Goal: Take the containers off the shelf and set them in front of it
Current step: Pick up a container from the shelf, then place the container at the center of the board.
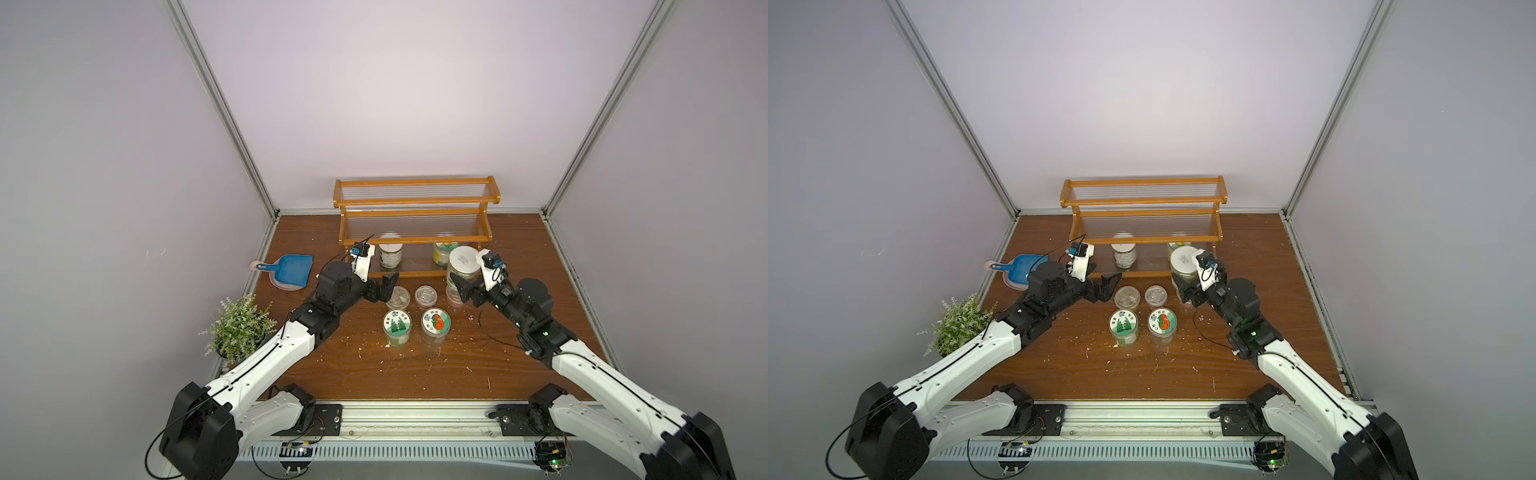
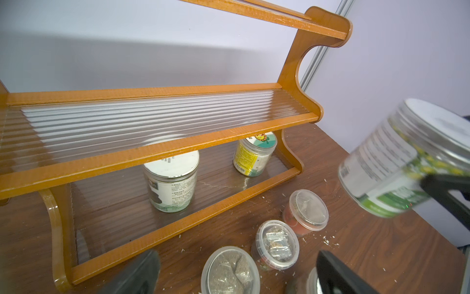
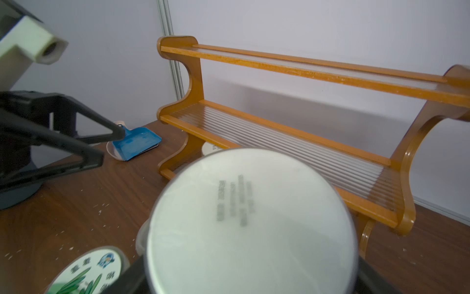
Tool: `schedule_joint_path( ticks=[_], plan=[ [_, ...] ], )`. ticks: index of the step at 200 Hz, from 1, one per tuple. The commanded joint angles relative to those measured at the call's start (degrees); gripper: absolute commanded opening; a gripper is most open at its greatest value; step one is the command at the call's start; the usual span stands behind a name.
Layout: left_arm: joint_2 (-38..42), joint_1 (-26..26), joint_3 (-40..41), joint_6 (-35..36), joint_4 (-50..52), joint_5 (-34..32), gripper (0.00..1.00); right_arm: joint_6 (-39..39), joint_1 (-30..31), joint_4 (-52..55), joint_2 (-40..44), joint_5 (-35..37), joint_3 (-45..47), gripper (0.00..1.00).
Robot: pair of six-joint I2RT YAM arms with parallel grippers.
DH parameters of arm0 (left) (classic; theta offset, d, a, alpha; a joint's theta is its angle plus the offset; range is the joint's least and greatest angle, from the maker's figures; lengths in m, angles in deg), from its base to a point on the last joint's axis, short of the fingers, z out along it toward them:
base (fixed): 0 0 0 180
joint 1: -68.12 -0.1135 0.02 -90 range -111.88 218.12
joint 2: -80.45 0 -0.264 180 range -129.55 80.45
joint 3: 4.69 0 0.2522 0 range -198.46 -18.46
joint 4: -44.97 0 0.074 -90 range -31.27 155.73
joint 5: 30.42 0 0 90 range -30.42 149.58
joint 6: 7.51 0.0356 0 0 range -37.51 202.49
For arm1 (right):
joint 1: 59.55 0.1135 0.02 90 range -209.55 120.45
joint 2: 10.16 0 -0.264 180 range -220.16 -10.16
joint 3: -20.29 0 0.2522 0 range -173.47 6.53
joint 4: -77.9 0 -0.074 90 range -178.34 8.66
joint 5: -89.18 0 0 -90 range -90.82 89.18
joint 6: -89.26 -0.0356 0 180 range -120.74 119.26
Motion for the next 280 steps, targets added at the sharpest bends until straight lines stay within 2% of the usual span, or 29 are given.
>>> schedule_joint_path(
  ticks=[1, 28, 50, 110, 184, 236, 266, 280],
  plan=[
    [0.3, -0.6, 1.0, -0.6, -1.7, 1.4, 0.99, -3.6, 1.1, 8.0, 7.0, 2.7, 3.3, 0.74],
    [-0.1, -0.6, 1.7, -1.0, -2.7, 1.9, 0.99, -8.8, 3.1, 12.3, 14.4, 6.8, 9.7, 0.74],
    [-0.8, -0.6, 1.6, -1.3, -3.2, 2.5, 0.99, -12.6, 3.4, 11.9, 17.4, 7.1, 13.5, 0.74],
    [-1.4, -0.6, 1.5, -1.2, -3.6, 2.8, 0.99, -16.6, 5.6, 8.8, 12.4, 11.8, 18.9, 0.76],
    [-1.7, -0.7, 1.8, -0.9, -3.7, 2.3, 0.99, -15.5, 8.8, 1.3, 6.8, 13.9, 21.7, 0.79],
    [-1.9, -0.7, 1.9, -0.9, -4.0, 2.4, 0.99, -14.6, 13.2, 3.0, 4.8, 17.9, 20.4, 0.91],
    [-2.1, -0.7, 1.8, -0.9, -4.1, 2.5, 0.99, -15.5, 14.1, 4.9, 7.1, 20.1, 20.5, 0.99],
    [-2.0, -0.8, 1.9, -0.9, -4.1, 2.4, 0.99, -15.7, 14.1, 5.2, 7.8, 20.3, 20.7, 0.99]
  ],
)
